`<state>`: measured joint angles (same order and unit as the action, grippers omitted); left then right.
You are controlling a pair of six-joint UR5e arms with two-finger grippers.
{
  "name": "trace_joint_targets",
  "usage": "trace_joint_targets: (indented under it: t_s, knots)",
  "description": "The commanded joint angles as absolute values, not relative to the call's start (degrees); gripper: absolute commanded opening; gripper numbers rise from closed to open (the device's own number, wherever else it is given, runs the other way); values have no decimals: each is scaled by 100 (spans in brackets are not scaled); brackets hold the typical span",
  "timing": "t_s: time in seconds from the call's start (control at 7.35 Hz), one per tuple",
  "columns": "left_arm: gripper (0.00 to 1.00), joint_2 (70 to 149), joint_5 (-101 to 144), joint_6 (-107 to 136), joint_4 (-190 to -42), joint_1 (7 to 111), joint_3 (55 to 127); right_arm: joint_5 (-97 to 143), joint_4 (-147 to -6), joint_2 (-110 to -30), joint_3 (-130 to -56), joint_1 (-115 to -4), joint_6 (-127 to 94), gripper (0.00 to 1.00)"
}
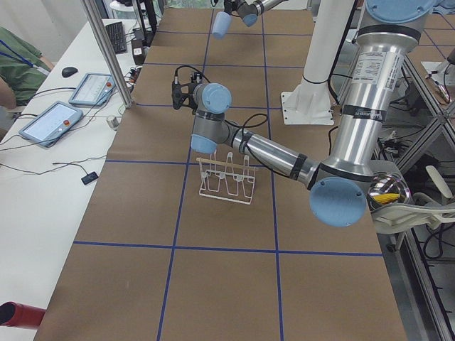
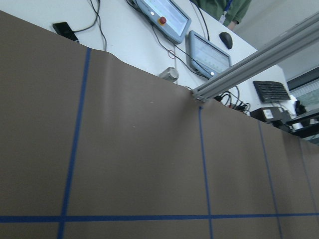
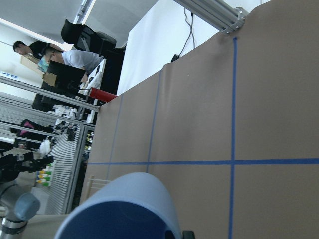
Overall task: Hang cup on cup holder
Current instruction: 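Carry the cup toward the center while the left gripper approaches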
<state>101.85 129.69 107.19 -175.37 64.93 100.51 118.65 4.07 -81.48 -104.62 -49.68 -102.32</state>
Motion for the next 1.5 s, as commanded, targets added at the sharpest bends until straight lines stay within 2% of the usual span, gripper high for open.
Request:
trace_joint_targets:
  t_s: [0.0, 0.41, 0.82, 1.36]
  knots:
    - [98, 10483, 12202, 12184, -18350, 5794, 10133, 11366, 1141, -8113, -10459, -4423, -10450, 0]
    - [98, 10651, 10842, 12989, -18317, 4663, 10932, 11109, 1652, -7963, -10468, -3877, -10424, 0]
    - [98, 11099, 10679, 12990, -18246, 3930, 10908, 11162, 1644, -7498, -10441, -3622, -10441, 0]
    - [98, 11381, 10644, 12946, -18000, 3482, 10890, 11162, 1652, -7418, -10468, -3533, -10424, 0]
